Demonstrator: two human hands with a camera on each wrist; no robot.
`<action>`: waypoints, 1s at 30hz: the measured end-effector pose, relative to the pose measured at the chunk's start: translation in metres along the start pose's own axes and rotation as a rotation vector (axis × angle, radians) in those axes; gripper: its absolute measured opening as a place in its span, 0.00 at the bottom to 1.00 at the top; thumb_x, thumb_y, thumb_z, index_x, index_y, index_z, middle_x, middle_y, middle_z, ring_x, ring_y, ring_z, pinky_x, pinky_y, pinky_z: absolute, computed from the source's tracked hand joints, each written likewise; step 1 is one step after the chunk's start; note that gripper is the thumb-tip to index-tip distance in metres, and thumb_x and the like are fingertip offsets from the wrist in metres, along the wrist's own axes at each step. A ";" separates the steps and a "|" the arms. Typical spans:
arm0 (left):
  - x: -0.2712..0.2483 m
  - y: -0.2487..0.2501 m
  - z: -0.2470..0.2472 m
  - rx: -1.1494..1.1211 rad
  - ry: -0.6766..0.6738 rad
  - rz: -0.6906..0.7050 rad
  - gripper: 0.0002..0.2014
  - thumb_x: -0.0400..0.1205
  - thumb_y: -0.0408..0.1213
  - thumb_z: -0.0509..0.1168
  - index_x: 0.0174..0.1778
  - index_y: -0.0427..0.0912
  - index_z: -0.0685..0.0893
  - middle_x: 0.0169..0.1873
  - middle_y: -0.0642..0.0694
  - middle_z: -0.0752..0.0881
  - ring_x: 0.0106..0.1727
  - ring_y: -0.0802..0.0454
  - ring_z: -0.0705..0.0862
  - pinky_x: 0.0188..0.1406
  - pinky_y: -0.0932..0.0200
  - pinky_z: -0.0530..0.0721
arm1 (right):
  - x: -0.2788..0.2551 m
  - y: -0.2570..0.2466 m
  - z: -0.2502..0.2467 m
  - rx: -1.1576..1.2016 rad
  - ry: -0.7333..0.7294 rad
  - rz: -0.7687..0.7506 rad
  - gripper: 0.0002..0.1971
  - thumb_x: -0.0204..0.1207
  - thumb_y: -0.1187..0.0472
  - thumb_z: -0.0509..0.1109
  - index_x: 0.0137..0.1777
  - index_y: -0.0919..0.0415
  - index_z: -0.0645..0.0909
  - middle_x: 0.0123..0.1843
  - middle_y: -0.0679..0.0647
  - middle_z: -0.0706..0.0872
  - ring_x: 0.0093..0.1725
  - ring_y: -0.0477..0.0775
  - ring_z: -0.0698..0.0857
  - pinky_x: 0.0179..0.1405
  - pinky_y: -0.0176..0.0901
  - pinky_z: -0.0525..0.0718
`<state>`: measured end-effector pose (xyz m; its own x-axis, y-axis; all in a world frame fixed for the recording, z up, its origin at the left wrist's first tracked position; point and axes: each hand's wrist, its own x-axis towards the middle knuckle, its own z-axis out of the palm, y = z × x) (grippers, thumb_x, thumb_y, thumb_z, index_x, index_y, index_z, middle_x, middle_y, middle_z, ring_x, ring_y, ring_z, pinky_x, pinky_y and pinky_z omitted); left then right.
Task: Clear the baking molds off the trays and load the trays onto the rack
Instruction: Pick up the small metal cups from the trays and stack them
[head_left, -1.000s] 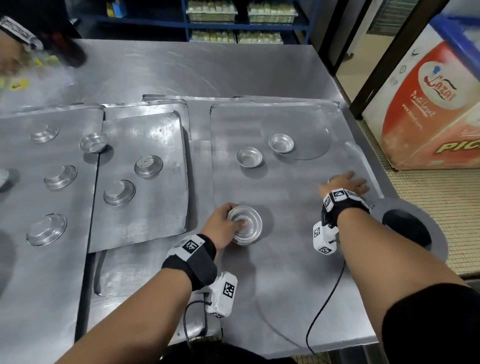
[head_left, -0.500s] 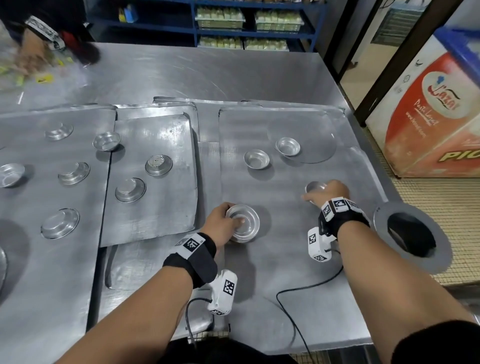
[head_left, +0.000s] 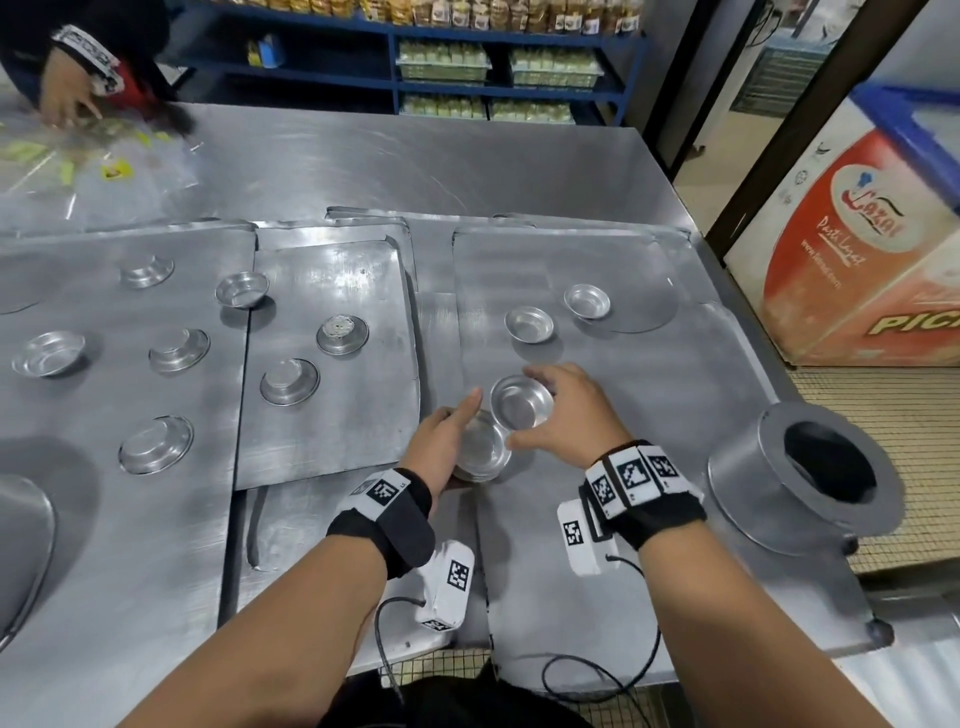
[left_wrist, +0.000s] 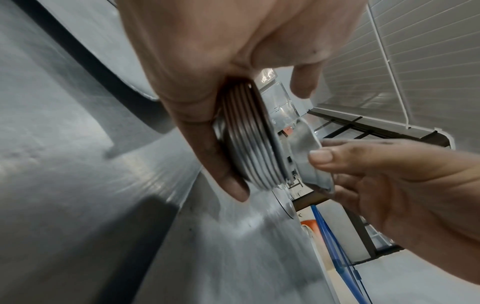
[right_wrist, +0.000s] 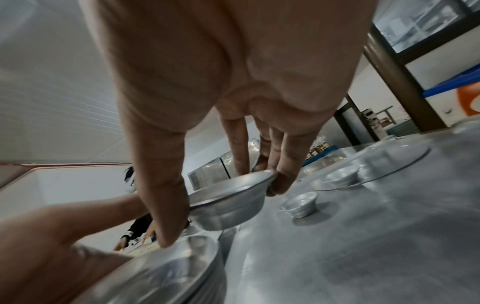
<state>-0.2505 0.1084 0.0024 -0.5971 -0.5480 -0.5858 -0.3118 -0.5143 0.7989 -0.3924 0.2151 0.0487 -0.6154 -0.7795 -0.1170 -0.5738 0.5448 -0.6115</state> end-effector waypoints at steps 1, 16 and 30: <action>-0.003 0.000 -0.003 -0.003 -0.002 0.005 0.39 0.60 0.76 0.73 0.57 0.50 0.87 0.52 0.43 0.91 0.54 0.39 0.90 0.58 0.33 0.86 | -0.003 -0.007 0.003 -0.003 -0.017 -0.016 0.48 0.50 0.52 0.89 0.74 0.53 0.77 0.67 0.50 0.77 0.66 0.50 0.79 0.69 0.42 0.76; -0.008 -0.005 -0.037 0.037 0.000 0.118 0.13 0.79 0.24 0.68 0.56 0.42 0.81 0.49 0.34 0.87 0.44 0.41 0.87 0.32 0.51 0.86 | -0.014 -0.055 0.045 -0.082 -0.220 -0.212 0.46 0.50 0.52 0.89 0.72 0.55 0.79 0.65 0.49 0.77 0.61 0.48 0.80 0.67 0.37 0.77; 0.009 0.006 -0.040 -0.028 0.035 0.136 0.17 0.69 0.32 0.75 0.53 0.42 0.84 0.45 0.36 0.88 0.50 0.31 0.87 0.53 0.20 0.82 | 0.084 -0.010 0.017 -0.381 -0.267 -0.052 0.44 0.63 0.55 0.84 0.80 0.58 0.70 0.75 0.57 0.75 0.74 0.58 0.75 0.73 0.48 0.75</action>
<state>-0.2281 0.0743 -0.0032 -0.6060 -0.6367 -0.4769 -0.2086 -0.4514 0.8676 -0.4291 0.1392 0.0312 -0.4490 -0.8336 -0.3217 -0.7881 0.5391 -0.2971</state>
